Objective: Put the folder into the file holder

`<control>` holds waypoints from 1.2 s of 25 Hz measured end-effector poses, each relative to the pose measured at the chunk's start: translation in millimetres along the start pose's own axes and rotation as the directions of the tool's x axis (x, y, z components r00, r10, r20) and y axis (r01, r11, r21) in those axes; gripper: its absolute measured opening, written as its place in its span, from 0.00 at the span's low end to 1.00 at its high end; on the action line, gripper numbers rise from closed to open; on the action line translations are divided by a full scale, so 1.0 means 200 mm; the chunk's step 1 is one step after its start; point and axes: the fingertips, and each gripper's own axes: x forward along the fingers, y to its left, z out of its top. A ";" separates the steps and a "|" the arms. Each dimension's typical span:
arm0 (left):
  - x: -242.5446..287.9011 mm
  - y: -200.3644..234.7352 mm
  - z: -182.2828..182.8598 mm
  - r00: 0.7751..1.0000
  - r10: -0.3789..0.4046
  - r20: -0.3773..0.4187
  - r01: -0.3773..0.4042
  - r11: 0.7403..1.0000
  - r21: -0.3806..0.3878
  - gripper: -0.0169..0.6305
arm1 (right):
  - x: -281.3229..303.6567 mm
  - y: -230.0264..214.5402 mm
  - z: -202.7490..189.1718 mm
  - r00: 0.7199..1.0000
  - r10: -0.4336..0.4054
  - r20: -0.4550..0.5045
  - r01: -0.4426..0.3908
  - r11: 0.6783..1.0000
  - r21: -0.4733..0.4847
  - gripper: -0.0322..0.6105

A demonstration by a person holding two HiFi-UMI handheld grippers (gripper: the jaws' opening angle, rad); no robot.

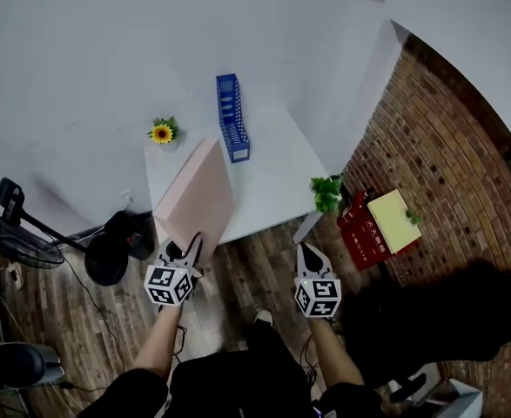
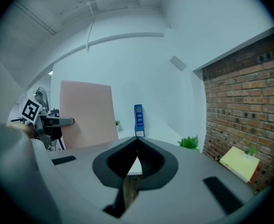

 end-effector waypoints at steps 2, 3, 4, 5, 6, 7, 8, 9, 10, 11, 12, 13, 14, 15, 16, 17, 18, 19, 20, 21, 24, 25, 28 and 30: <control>0.10 -0.01 0.03 1.000 0.028 0.007 -0.028 1.000 -0.004 0.29 | 0.10 -0.08 0.05 1.000 0.027 0.000 -0.027 1.000 -0.007 0.06; 0.14 -0.01 0.04 0.999 0.041 0.011 -0.041 0.999 -0.005 0.29 | 0.15 -0.12 0.08 0.999 0.042 0.000 -0.042 0.999 -0.010 0.06; 0.18 -0.02 0.05 0.998 0.055 0.015 -0.055 0.998 -0.005 0.29 | 0.20 -0.15 0.09 0.998 0.056 -0.002 -0.056 0.998 -0.012 0.06; 0.22 -0.02 0.07 0.998 0.068 0.019 -0.068 0.998 -0.006 0.29 | 0.25 -0.18 0.11 0.997 0.071 -0.004 -0.071 0.997 -0.014 0.06; 0.25 -0.02 0.08 0.996 0.080 0.024 -0.080 0.997 -0.006 0.29 | 0.29 -0.20 0.12 0.996 0.085 -0.007 -0.085 0.996 -0.016 0.06; 0.28 -0.02 0.10 0.995 0.093 0.030 -0.092 0.996 -0.007 0.29 | 0.33 -0.22 0.13 0.995 0.099 -0.010 -0.099 0.995 -0.018 0.06; 0.31 -0.02 0.11 0.994 0.105 0.035 -0.105 0.994 -0.009 0.29 | 0.37 -0.23 0.13 0.994 0.112 -0.013 -0.113 0.993 -0.019 0.06; 0.34 -0.02 0.12 0.992 0.117 0.039 -0.116 0.993 -0.011 0.29 | 0.41 -0.24 0.14 0.992 0.125 -0.016 -0.125 0.992 -0.021 0.06; 0.36 -0.01 0.13 0.991 0.128 0.042 -0.127 0.992 -0.013 0.29 | 0.45 -0.25 0.15 0.990 0.137 -0.017 -0.137 0.990 -0.022 0.06; 0.38 -0.01 0.13 0.990 0.137 0.043 -0.137 0.991 -0.013 0.29 | 0.48 -0.25 0.16 0.989 0.148 -0.018 -0.148 0.989 -0.022 0.06; 0.40 0.00 0.14 0.988 0.145 0.044 -0.144 0.989 -0.012 0.29 | 0.51 -0.25 0.17 0.987 0.158 -0.018 -0.158 0.987 -0.024 0.06; 0.41 0.00 0.14 0.987 0.152 0.044 -0.151 0.988 -0.010 0.29 | 0.54 -0.25 0.17 0.986 0.166 -0.017 -0.167 0.986 -0.026 0.06; 0.43 0.00 0.14 0.986 0.158 0.046 -0.157 0.987 -0.009 0.29 | 0.56 -0.26 0.18 0.985 0.173 -0.016 -0.174 0.984 -0.029 0.06; 0.45 0.01 0.15 0.985 0.163 0.049 -0.163 0.987 -0.009 0.29 | 0.58 -0.27 0.20 0.984 0.179 -0.014 -0.179 0.983 -0.031 0.06; 0.47 0.01 0.16 0.984 0.168 0.053 -0.168 0.986 -0.009 0.29 | 0.60 -0.27 0.21 0.983 0.182 -0.011 -0.183 0.983 -0.033 0.06; 0.49 0.02 0.17 0.983 0.172 0.058 -0.172 0.985 -0.010 0.29 | 0.62 -0.28 0.22 0.983 0.185 -0.009 -0.185 0.982 -0.034 0.06; 0.51 0.03 0.18 0.983 0.176 0.062 -0.175 0.984 -0.009 0.29 | 0.64 -0.29 0.23 0.982 0.188 -0.007 -0.188 0.982 -0.035 0.06; 0.53 0.03 0.19 0.982 0.179 0.065 -0.179 0.984 -0.009 0.29 | 0.66 -0.30 0.24 0.982 0.191 -0.006 -0.191 0.981 -0.035 0.06; 0.55 0.04 0.20 0.981 0.182 0.069 -0.182 0.983 -0.009 0.29 | 0.68 -0.30 0.25 0.981 0.194 -0.004 -0.194 0.980 -0.036 0.06; 0.58 0.05 0.21 0.980 0.185 0.072 -0.185 0.983 -0.009 0.29 | 0.70 -0.31 0.26 0.980 0.197 -0.003 -0.196 0.980 -0.036 0.06; 0.69 0.08 0.24 0.978 0.188 0.087 -0.187 0.982 -0.013 0.29 | 0.75 -0.37 0.27 0.982 0.191 0.000 -0.191 0.981 -0.038 0.06; 0.73 0.09 0.25 0.978 0.186 0.094 -0.185 0.983 -0.013 0.29 | 0.78 -0.39 0.27 0.982 0.188 -0.001 -0.187 0.982 -0.038 0.06; 0.87 0.12 0.31 0.977 0.177 0.117 -0.178 0.984 -0.004 0.29 | 0.86 -0.45 0.29 0.985 0.175 0.001 -0.175 0.984 -0.040 0.06; 0.97 0.15 0.35 0.976 0.177 0.127 -0.178 0.984 0.002 0.29 | 0.92 -0.48 0.30 0.985 0.170 0.000 -0.170 0.985 -0.042 0.06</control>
